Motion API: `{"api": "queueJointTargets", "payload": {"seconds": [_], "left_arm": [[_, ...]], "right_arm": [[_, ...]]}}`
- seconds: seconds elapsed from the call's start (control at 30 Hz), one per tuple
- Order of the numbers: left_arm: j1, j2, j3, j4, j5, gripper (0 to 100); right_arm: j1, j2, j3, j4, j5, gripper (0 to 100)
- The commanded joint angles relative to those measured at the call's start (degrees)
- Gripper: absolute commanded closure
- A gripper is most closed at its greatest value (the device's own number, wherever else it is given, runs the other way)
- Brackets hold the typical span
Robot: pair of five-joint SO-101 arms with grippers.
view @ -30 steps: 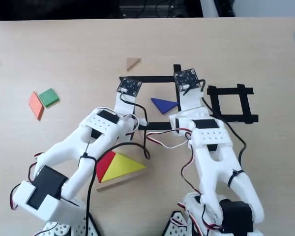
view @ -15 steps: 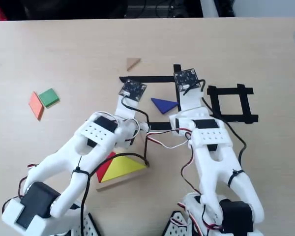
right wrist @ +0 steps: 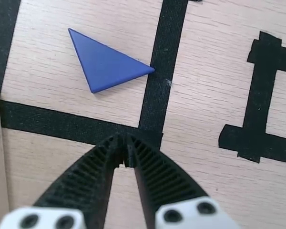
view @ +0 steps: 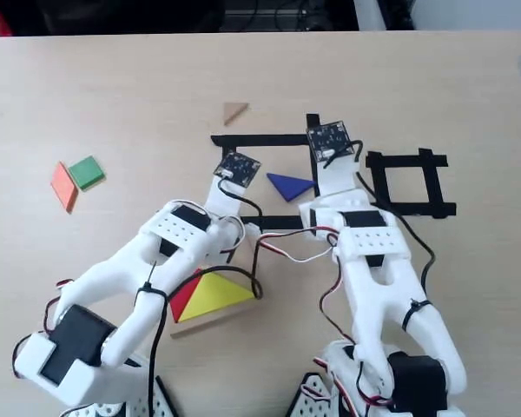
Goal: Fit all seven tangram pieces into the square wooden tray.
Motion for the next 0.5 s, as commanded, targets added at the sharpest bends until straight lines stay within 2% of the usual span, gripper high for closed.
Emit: {"api": "queueJointTargets", "payload": {"seconds": [0.0, 0.13, 0.27, 0.47], "left_arm": [[-1.71, -0.26, -2.68, 0.44, -1.23, 97], [-5.67, -0.18, -3.03, 0.44, -1.58, 97], [-10.51, -0.26, -3.30, 0.44, -4.84, 97], [-11.91, -0.35, -3.74, 3.78, -5.10, 97]], "right_arm": [[-0.70, -1.63, -0.13, -0.53, 0.09, 98.7], [-0.79, -1.63, 0.40, -0.70, 1.85, 98.7], [-0.88, -1.63, 0.57, -0.79, 2.11, 98.7], [-0.88, -1.63, 0.57, -0.88, 2.11, 98.7]]}}
